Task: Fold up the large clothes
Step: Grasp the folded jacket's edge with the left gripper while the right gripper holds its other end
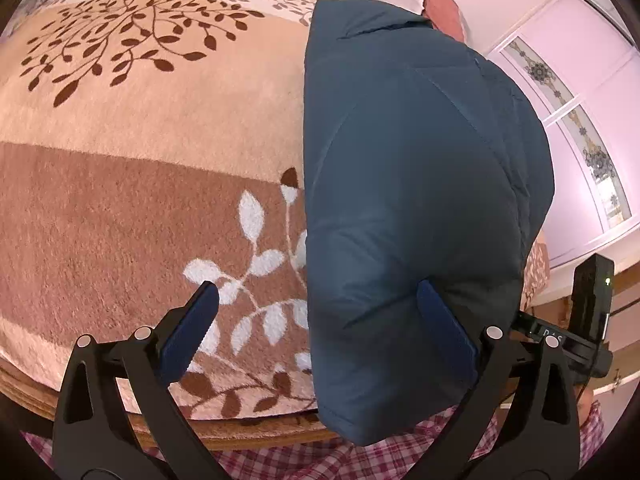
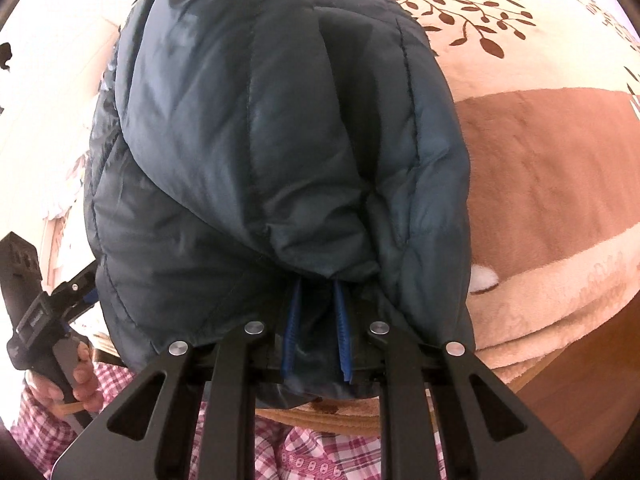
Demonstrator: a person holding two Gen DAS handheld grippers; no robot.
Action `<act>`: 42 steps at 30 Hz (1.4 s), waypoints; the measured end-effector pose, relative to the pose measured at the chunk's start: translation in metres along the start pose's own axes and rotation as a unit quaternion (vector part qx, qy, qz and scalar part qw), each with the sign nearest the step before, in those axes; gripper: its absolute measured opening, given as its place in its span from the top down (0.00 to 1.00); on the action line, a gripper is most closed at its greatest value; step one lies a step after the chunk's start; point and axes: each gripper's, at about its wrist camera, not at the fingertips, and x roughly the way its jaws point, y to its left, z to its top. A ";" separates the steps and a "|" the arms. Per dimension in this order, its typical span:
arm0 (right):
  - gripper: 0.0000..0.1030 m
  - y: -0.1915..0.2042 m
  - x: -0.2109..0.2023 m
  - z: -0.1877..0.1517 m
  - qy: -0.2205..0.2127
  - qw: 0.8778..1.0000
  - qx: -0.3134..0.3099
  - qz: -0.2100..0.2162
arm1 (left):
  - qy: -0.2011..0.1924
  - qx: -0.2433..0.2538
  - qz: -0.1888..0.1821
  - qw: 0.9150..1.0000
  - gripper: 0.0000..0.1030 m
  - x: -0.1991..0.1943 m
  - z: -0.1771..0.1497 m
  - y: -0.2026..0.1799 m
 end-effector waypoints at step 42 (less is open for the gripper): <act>0.59 -0.061 0.008 0.029 0.001 0.979 0.144 0.142 | -0.007 0.068 -0.090 0.994 0.38 0.014 0.034 -0.027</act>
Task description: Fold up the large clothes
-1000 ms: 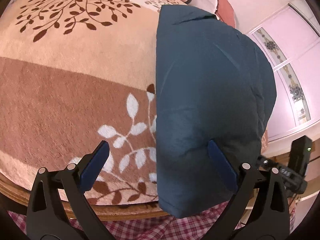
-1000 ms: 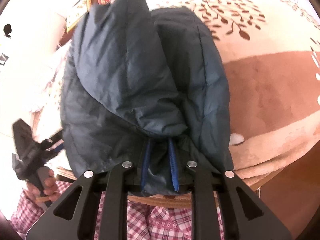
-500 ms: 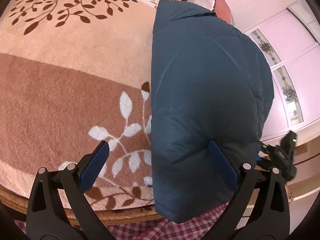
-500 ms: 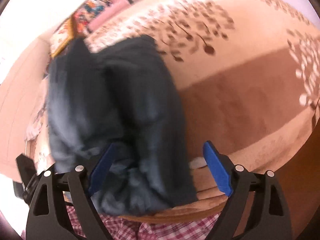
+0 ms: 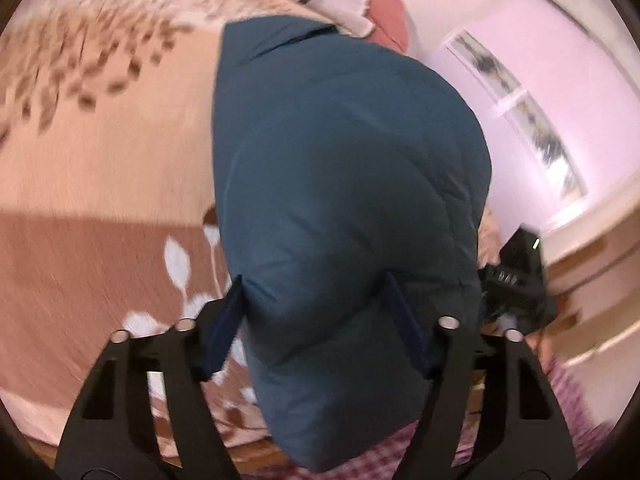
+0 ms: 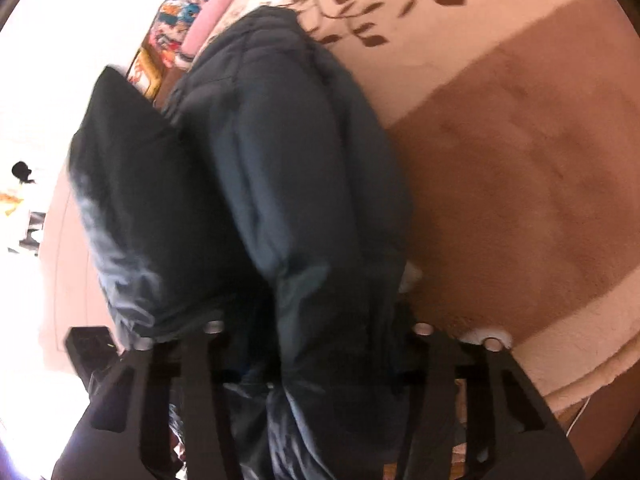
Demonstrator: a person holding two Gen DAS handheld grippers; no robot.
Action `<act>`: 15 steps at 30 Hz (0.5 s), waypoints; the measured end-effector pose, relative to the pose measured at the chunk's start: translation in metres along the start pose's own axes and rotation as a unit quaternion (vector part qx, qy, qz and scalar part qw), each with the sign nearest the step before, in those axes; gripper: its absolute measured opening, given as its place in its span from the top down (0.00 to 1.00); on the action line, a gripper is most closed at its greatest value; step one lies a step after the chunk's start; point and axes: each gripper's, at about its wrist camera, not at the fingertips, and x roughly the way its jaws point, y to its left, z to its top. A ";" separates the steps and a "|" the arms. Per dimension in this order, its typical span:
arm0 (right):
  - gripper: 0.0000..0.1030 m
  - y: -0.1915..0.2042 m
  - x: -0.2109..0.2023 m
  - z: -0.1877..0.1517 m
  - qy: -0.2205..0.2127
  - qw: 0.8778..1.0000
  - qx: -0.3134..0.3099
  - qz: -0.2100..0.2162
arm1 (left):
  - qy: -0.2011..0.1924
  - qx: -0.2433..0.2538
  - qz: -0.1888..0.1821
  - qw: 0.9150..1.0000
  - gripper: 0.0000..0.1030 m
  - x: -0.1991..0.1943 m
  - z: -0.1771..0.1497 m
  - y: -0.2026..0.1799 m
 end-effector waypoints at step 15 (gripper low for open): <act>0.73 0.045 0.014 -0.010 -0.026 0.998 -0.054 0.007 | -0.072 0.049 0.039 0.995 0.58 -0.036 0.036 0.026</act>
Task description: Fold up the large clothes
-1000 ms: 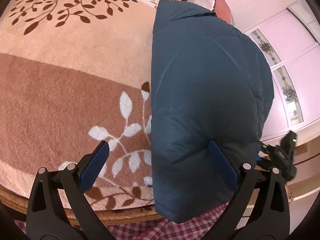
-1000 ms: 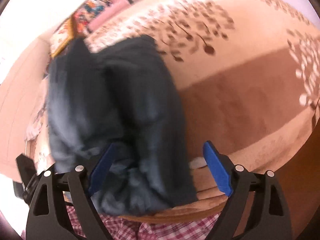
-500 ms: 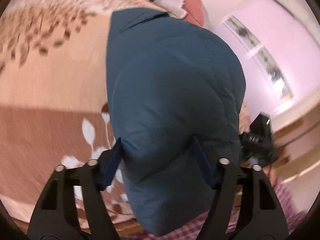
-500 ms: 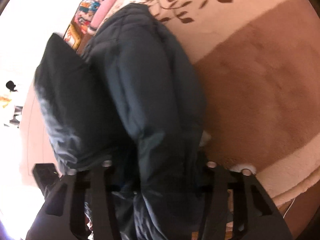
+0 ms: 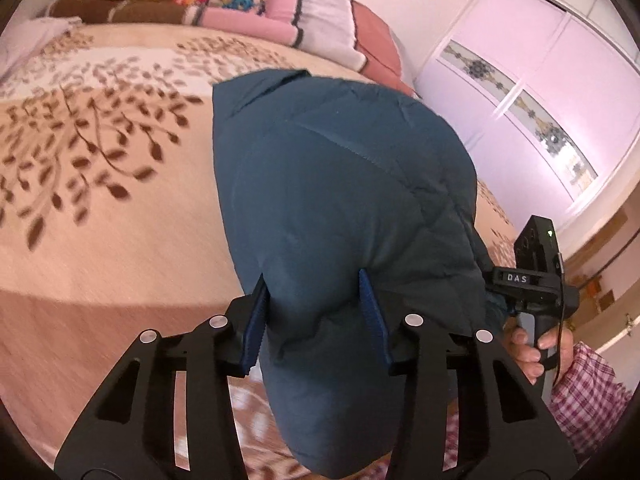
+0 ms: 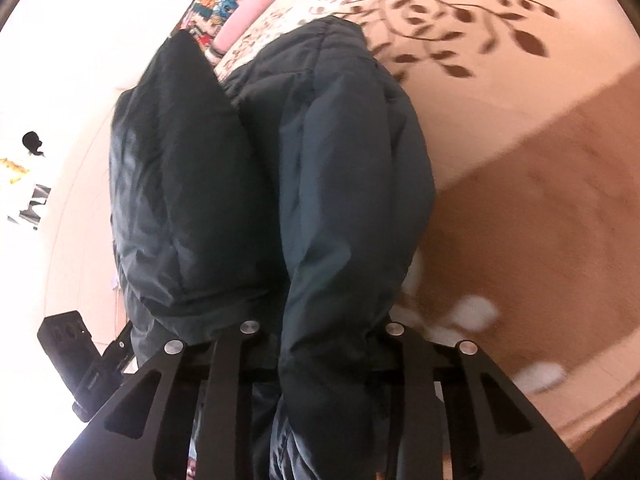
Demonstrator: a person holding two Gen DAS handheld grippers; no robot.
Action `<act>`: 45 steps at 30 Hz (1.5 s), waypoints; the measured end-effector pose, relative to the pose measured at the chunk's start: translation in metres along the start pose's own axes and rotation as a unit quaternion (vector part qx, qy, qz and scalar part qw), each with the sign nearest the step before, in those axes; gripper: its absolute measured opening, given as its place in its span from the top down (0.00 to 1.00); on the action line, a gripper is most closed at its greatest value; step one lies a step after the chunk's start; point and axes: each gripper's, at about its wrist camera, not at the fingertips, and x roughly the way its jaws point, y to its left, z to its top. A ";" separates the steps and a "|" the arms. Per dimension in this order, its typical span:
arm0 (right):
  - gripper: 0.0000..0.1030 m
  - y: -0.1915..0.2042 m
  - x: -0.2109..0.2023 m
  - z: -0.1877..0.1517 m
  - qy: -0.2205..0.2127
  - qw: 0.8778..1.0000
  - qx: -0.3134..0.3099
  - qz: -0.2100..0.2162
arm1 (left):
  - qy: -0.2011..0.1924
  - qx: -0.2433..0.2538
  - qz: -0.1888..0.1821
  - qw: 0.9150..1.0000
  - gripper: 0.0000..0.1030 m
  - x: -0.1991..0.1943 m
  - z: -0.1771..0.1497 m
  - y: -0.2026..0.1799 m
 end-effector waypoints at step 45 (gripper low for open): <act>0.52 0.141 0.068 0.025 0.024 0.990 -0.104 -0.092 | -0.052 -0.077 0.147 0.985 0.44 -0.074 -0.026 0.076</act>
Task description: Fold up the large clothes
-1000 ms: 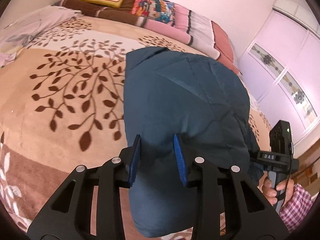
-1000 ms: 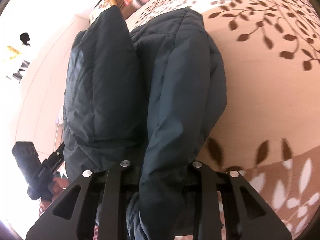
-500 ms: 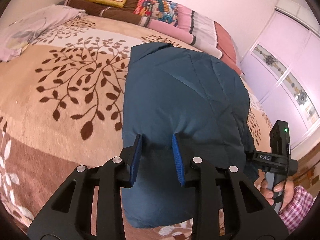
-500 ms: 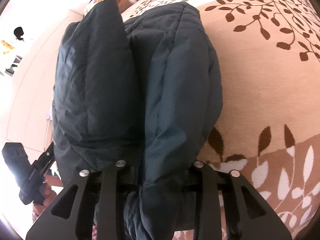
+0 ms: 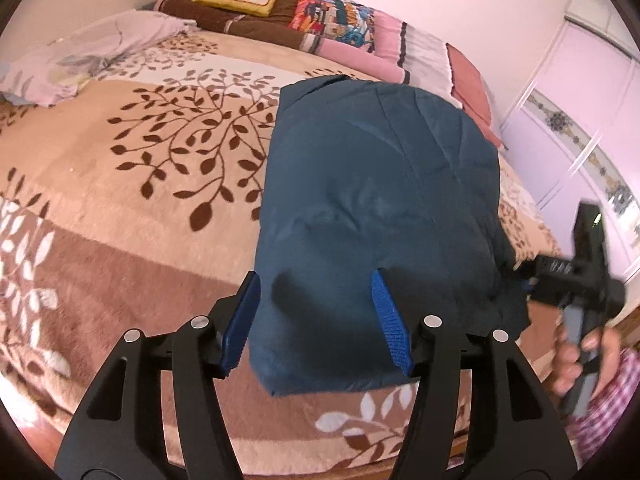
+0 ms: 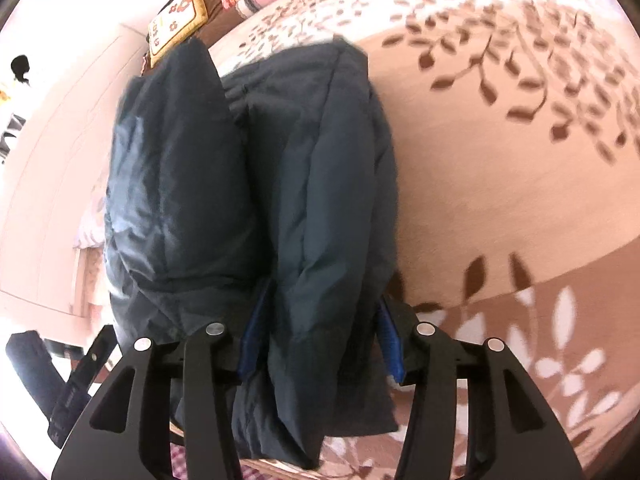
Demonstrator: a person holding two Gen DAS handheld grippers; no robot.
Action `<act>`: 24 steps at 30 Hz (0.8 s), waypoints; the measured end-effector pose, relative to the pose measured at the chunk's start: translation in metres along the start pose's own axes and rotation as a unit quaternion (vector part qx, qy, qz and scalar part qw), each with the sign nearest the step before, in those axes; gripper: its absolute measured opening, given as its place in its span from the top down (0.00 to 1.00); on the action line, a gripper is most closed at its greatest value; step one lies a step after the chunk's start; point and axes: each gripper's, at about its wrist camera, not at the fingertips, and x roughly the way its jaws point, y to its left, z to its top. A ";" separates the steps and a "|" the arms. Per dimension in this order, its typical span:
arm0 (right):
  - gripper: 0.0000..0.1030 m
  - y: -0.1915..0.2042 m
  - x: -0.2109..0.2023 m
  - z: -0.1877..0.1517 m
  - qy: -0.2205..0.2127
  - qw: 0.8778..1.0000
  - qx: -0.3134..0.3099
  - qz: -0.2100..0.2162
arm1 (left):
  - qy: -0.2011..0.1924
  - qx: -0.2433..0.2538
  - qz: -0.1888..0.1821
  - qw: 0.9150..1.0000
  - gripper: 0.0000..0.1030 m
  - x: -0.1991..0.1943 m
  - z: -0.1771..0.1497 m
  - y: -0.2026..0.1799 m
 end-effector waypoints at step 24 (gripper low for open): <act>0.99 0.116 0.058 0.106 0.008 0.980 -0.160 -0.120 | 0.023 0.035 0.016 0.999 0.44 0.004 -0.017 -0.027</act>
